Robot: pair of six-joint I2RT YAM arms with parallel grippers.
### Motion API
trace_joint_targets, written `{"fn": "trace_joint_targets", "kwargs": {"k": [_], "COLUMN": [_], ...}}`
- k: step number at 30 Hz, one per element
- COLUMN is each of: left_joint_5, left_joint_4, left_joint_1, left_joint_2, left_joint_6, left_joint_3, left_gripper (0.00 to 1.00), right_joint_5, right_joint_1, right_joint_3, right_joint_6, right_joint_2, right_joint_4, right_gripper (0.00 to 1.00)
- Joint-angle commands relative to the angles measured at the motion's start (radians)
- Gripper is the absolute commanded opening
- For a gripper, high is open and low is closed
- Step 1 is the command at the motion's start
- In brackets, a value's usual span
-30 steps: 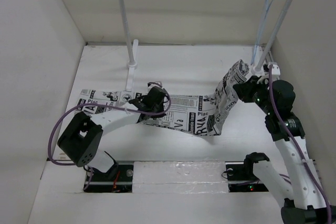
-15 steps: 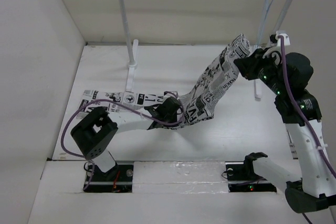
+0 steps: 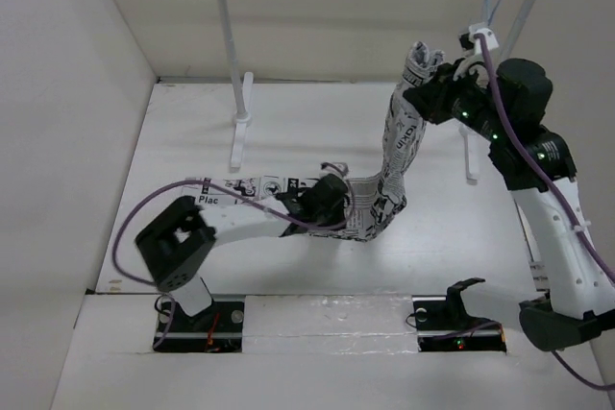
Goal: Place the trousers on the hanger
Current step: Fold the trousers at the center of the board.
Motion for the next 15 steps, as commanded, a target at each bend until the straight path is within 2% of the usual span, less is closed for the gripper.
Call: {"fn": "trace_joint_targets", "kwargs": {"k": [1,3,4,5,7,8,9,12,14,15], "left_joint_5": [-0.112,-0.143,-0.142,-0.139,-0.120,-0.108,-0.087,-0.199,-0.217,-0.246], "left_joint_4": [-0.084,-0.158,-0.176,-0.214,-0.256,-0.282,-0.296,-0.370,-0.383,-0.396], "left_joint_1": [0.145,0.240,0.295,0.426,0.571,0.716,0.783,0.871,0.898,0.930], "left_joint_2": [-0.317,-0.454,-0.585,-0.638,-0.761,-0.783,-0.798,-0.769,-0.754,-0.739], "left_joint_6": [0.024,0.046,0.052,0.060,0.084,0.093,0.112,0.127,0.150,0.146], "left_joint_3": [-0.081,-0.105,-0.114,-0.111,-0.072,-0.046,-0.021,0.134,0.270,0.315], "left_gripper": [0.00,0.00,0.00,0.00,0.00,0.00,0.00,0.00,0.00,0.00], "right_joint_5": [0.007,0.026,0.049,0.063,0.078,0.078,0.081,0.078,0.034,0.023], "right_joint_1": [0.105,0.160,0.224,0.259,0.322,0.380,0.411,0.517,0.569,0.620], "right_joint_3": [0.065,0.102,0.116,0.142,0.171,0.188,0.223,0.327,0.389,0.421], "right_joint_6": [-0.035,-0.048,-0.054,-0.060,-0.063,-0.065,-0.063,-0.069,-0.066,-0.066], "right_joint_2": [0.056,0.097,0.146,0.172,0.234,0.301,0.338,0.510,0.614,0.719], "right_joint_4": [0.119,0.131,0.137,0.154,0.176,0.205,0.217,0.268,0.313,0.327], "right_gripper": [0.00,0.00,0.00,0.00,0.00,0.00,0.00,0.00,0.00,0.00]}}
